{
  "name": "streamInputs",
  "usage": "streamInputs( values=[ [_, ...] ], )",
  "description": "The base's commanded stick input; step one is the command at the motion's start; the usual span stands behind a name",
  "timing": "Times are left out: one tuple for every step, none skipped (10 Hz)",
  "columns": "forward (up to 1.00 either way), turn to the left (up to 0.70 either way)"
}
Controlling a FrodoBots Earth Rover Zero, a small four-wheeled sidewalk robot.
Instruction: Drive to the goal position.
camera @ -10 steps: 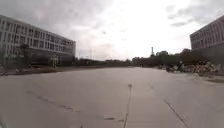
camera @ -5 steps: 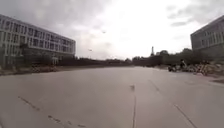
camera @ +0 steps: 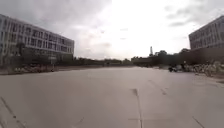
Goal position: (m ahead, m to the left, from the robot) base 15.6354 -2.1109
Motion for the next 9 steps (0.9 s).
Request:
streamInputs(
  values=[
    [0.70, 0.00],
    [0.70, 0.00],
    [0.70, 0.00],
    [0.70, 0.00],
    [0.70, 0.00],
    [0.70, 0.00],
    [0.70, 0.00],
    [0.70, 0.00],
    [0.70, 0.00]
  ],
)
